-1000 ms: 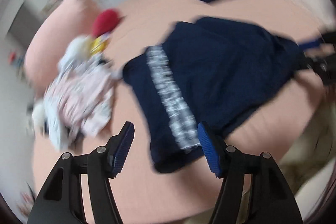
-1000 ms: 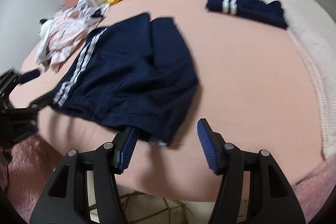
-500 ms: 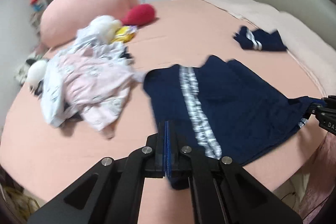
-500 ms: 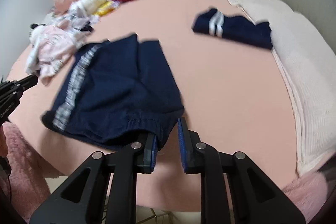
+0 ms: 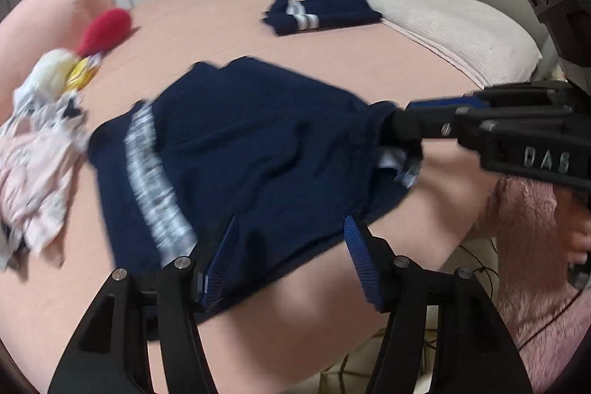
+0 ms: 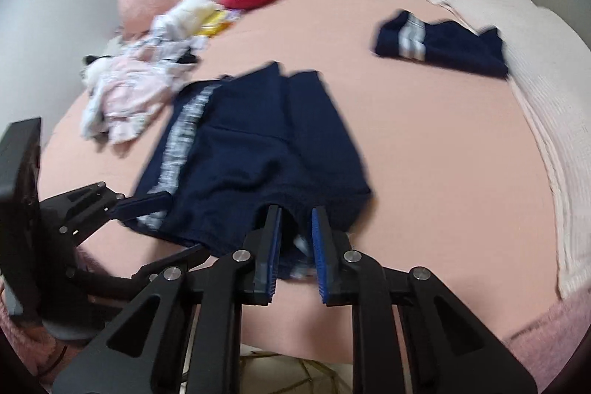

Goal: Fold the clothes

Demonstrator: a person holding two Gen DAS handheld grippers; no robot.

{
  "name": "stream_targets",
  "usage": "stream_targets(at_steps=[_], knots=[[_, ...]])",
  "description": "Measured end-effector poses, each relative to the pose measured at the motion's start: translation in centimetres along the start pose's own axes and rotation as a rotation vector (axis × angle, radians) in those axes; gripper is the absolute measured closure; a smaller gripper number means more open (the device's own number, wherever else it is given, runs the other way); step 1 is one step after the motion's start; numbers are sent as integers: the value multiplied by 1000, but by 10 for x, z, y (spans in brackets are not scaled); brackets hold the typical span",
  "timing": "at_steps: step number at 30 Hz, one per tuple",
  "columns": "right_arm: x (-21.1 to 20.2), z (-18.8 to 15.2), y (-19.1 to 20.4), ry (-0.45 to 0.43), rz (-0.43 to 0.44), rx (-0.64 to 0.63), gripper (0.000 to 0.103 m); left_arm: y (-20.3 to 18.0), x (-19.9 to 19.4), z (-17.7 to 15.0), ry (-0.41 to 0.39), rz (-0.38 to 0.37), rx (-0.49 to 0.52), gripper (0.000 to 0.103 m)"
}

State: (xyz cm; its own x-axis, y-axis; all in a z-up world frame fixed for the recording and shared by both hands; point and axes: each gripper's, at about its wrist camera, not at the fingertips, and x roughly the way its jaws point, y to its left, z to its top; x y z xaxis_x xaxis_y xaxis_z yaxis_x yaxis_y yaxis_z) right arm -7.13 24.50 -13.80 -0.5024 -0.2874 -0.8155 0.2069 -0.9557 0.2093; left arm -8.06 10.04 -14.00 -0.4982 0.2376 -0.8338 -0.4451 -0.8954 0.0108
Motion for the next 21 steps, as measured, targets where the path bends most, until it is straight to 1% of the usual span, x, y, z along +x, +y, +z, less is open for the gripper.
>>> stream_targets(at_steps=[2,3,4,5,7,8,9,10,11,13,14,15,16,17,18,19,20,21], knots=[[3,-6,-14,28,10,32,87,-11,12,6,18,2,15,43],[3,-9,-20,39,21,45,87,-15,17,7,27,7,25,50],[4,-12,-22,53,35,49,87,-17,22,8,34,1,28,60],[5,-14,-24,67,47,52,87,-18,25,9,35,-3,22,63],[9,-18,-22,92,57,29,86,-20,27,10,25,14,8,71],[11,-19,-21,97,57,20,82,-20,27,11,21,12,0,72],[14,-20,-19,104,61,17,76,-20,26,11,21,0,-5,73],[18,-20,-17,111,64,15,74,-22,24,11,23,-13,-9,72],[21,-20,-17,115,70,20,74,-24,23,11,24,-27,-13,72],[27,-18,-15,113,86,31,74,-26,23,9,24,-8,3,72],[28,-17,-13,108,70,20,74,-24,24,7,29,1,14,72],[32,-16,-11,103,22,-5,77,-24,26,6,34,21,25,72],[36,-16,-9,100,-23,-28,83,-25,29,6,35,63,33,77],[38,-17,-10,106,-37,-32,91,-23,30,6,33,96,22,84],[39,-17,-11,116,-27,-21,93,-20,30,7,32,123,4,92],[39,-18,-13,123,-17,-12,93,-14,26,8,22,141,-29,94],[35,-18,-12,112,-13,-16,93,-7,22,9,8,156,-68,96],[30,-18,-12,102,-11,-21,94,0,17,9,-4,186,-96,96]])
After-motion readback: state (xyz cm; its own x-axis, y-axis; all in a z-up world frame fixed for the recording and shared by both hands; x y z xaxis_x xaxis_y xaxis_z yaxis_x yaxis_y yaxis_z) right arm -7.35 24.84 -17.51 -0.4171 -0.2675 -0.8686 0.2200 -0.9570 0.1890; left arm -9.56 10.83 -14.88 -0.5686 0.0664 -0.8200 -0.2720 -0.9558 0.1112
